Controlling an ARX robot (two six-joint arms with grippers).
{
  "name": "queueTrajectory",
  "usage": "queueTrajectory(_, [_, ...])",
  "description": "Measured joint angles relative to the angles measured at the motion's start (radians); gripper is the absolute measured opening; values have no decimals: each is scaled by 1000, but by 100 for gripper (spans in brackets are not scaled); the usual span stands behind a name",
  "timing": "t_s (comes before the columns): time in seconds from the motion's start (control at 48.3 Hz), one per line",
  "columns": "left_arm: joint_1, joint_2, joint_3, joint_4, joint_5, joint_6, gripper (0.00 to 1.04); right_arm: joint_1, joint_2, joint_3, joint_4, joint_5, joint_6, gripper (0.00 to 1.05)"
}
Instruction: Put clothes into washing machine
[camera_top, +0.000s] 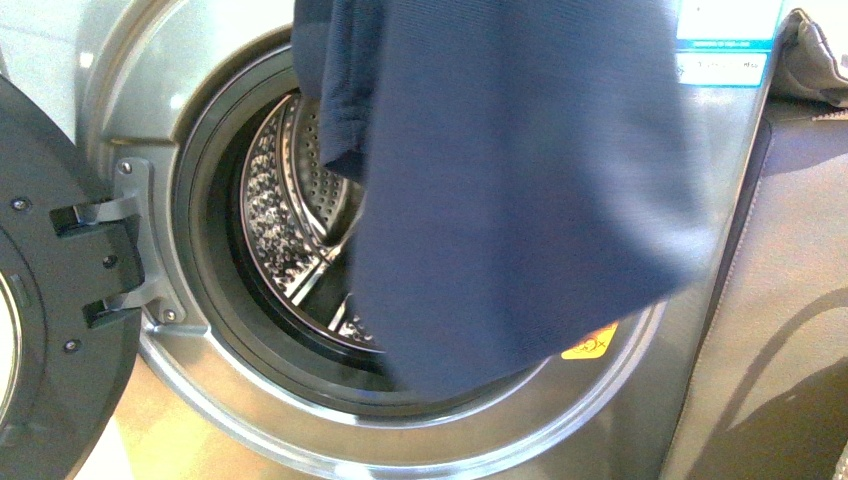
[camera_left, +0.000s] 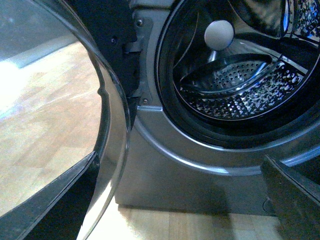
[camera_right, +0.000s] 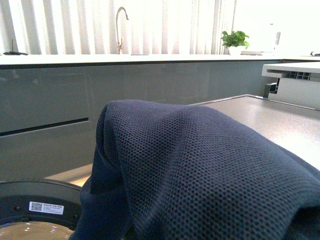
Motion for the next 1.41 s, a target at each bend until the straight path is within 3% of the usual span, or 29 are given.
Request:
queueTrajectory(0.932, [0, 0, 0, 0, 0, 0, 98, -2, 0, 0, 0, 1, 0, 9])
queueTrajectory(0.973, [23, 6, -1, 17, 51, -17, 98, -2, 0, 0, 0, 1, 0, 9])
queueTrajectory(1.036, [107, 43, 0, 122, 276, -95, 98, -2, 0, 0, 0, 2, 0, 9])
queueTrajectory(1.139, [238, 133, 21, 259, 523, -186, 98, -2, 0, 0, 0, 0, 0, 9])
queueTrajectory(1.243, [278, 251, 93, 359, 623, -243, 98, -3, 0, 0, 0, 2, 0, 9])
queueTrajectory(1.408, [272, 368, 215, 429, 665, -290, 98, -3, 0, 0, 0, 3, 0, 9])
